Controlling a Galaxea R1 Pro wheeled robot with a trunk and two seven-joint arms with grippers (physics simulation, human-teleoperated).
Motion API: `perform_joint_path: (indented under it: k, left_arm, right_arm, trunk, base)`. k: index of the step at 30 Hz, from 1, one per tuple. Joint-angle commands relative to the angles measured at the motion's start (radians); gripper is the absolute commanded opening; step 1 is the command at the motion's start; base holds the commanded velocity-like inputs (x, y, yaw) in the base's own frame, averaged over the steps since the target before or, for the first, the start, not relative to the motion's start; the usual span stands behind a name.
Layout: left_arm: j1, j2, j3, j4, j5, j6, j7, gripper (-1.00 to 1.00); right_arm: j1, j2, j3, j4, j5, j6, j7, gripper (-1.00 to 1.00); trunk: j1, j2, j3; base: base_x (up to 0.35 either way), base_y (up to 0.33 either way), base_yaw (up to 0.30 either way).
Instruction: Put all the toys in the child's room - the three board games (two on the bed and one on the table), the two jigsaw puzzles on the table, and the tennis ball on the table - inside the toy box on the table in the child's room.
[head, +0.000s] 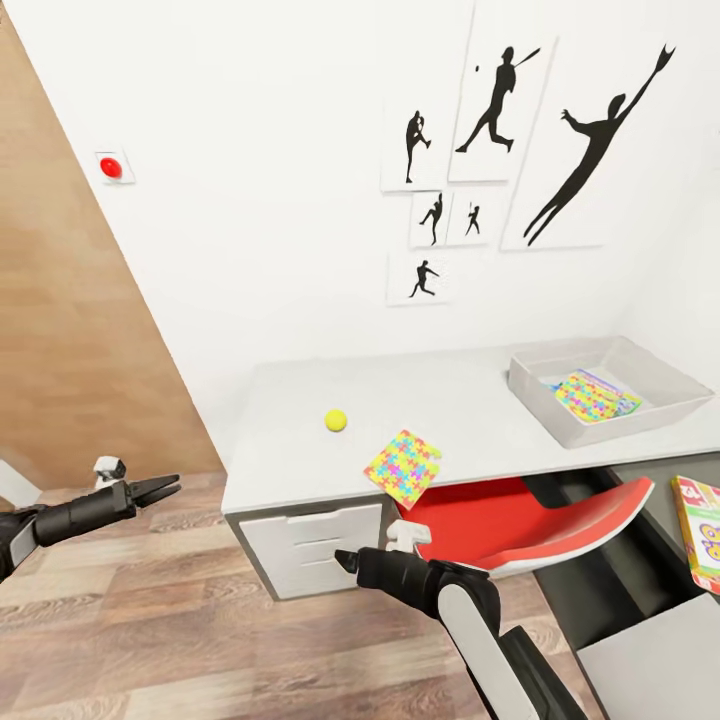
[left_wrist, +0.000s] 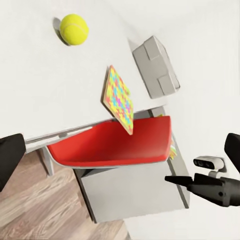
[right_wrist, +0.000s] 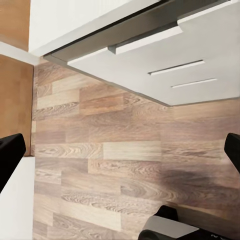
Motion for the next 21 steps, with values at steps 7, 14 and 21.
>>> perform_joint_path:
  k: [7, 14, 21]
  left_arm:
    - [-0.001, -0.010, 0.001, -0.035, -0.011, 0.019, -0.005, 1.00]
    - [-0.001, -0.001, 0.004, -0.038, -0.011, 0.013, -0.005, 1.00]
    - [-0.001, 0.000, 0.004, -0.038, -0.011, 0.012, -0.005, 1.00]
  right_arm:
    - [-0.001, -0.001, 0.001, 0.000, -0.010, 0.002, -0.010, 1.00]
    - [-0.001, 0.000, 0.001, 0.000, -0.010, 0.001, -0.010, 1.00]
    - [-0.001, 0.001, 0.001, 0.000, 0.004, 0.001, -0.010, 1.00]
  trunk:
    - [0.001, -0.002, 0.010]
    - [0.001, -0.002, 0.021]
    - [0.001, -0.002, 0.032]
  base:
    - [0.000, 0.000, 0.000]
    - [0.000, 0.000, 0.000]
    - [0.000, 0.000, 0.000]
